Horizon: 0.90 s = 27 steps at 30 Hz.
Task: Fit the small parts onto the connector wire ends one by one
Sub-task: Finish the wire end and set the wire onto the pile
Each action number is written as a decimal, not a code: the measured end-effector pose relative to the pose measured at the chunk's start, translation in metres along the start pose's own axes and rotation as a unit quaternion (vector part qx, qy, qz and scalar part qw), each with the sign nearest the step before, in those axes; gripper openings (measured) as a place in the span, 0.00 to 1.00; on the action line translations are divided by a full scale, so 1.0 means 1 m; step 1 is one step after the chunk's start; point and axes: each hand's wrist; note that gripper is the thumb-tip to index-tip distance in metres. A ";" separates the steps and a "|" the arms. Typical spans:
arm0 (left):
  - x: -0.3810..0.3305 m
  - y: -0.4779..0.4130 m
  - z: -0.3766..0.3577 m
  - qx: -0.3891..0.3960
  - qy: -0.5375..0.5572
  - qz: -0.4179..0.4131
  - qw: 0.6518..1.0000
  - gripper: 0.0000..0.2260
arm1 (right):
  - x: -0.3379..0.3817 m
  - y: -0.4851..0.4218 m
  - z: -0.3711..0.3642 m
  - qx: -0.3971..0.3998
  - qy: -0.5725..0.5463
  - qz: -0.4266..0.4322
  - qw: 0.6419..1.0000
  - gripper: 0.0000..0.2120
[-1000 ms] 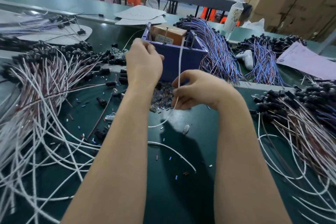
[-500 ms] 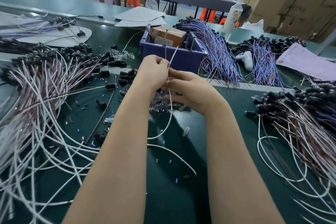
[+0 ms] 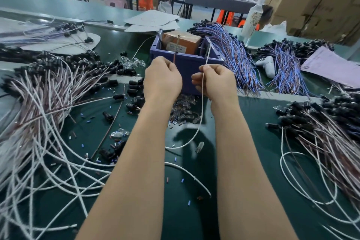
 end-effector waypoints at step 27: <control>0.001 -0.007 -0.018 -0.022 0.087 0.004 0.996 0.08 | -0.009 -0.002 -0.001 0.012 0.118 0.014 0.993 0.07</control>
Point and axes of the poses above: each hand's wrist, its own y-axis away from the middle knuckle, its own z-axis out of the back of the hand, x = y × z, and after that the axes turned 7 degrees about z, right-handed
